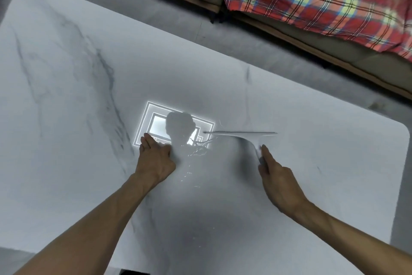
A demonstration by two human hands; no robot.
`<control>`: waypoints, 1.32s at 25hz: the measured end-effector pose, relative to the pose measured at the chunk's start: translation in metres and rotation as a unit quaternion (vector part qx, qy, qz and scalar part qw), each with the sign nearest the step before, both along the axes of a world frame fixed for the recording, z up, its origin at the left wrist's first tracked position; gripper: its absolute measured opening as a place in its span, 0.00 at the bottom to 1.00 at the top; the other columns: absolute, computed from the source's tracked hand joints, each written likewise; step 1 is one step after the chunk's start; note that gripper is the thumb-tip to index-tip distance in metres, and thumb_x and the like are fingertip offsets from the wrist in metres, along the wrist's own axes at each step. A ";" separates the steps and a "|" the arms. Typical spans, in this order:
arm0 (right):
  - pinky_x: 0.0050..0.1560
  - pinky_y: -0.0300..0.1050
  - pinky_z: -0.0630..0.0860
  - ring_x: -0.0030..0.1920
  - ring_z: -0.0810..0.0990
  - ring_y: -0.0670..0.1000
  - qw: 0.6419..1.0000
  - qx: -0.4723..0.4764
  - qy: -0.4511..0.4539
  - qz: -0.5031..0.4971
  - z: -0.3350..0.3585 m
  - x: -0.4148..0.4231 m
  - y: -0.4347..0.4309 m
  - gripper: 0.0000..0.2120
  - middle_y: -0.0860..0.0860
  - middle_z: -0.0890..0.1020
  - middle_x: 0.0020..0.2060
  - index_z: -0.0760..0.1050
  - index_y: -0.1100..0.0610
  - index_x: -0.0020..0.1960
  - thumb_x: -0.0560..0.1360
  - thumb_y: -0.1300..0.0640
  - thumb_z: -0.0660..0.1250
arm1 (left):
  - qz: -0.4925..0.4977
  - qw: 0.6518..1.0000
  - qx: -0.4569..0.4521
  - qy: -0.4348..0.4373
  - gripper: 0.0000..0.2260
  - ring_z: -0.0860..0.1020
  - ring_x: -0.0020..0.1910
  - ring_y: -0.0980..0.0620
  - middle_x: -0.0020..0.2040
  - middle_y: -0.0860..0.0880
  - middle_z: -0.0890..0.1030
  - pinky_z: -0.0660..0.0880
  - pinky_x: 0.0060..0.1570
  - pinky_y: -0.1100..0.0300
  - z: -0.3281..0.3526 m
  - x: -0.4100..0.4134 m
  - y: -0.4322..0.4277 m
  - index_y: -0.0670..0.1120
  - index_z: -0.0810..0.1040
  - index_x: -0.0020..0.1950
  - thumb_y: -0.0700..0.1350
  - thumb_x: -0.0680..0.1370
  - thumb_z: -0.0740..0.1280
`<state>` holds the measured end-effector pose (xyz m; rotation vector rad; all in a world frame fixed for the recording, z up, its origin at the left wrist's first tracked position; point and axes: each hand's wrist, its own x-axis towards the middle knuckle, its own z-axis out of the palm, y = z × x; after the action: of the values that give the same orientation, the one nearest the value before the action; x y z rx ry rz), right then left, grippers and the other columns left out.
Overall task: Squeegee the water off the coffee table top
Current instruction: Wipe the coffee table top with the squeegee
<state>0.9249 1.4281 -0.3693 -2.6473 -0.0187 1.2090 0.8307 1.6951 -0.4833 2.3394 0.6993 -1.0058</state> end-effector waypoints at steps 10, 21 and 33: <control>0.30 0.48 0.75 0.47 0.80 0.63 0.980 0.049 -0.121 -0.151 -0.055 0.133 0.134 0.30 0.60 0.78 0.52 0.46 0.56 0.77 0.78 0.63 0.55 | -0.011 1.000 -0.001 -0.001 0.14 0.45 0.76 0.30 0.75 0.26 0.43 0.49 0.77 0.46 -0.002 -0.004 0.005 0.42 0.77 0.55 0.41 0.78 0.54; 0.35 0.45 0.68 0.33 0.74 0.54 0.992 0.025 -0.032 0.122 -0.037 -0.047 0.044 0.36 0.55 0.77 0.36 0.39 0.50 0.79 0.79 0.64 0.55 | -0.016 0.997 0.002 -0.069 0.09 0.45 0.77 0.34 0.77 0.30 0.45 0.55 0.74 0.47 -0.013 -0.025 0.010 0.44 0.75 0.47 0.40 0.76 0.56; 0.49 0.61 0.78 0.53 0.77 0.67 0.987 0.106 -0.122 -0.022 -0.047 0.070 0.145 0.26 0.63 0.76 0.59 0.49 0.50 0.78 0.81 0.56 0.52 | 0.062 0.973 0.045 -0.216 0.08 0.72 0.38 0.43 0.49 0.45 0.68 0.74 0.39 0.53 -0.017 -0.115 0.009 0.43 0.71 0.42 0.32 0.68 0.64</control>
<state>0.9953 1.5731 -0.4159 -2.5740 -0.1210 0.8140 0.7161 1.7037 -0.5002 2.4396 0.7125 -0.3936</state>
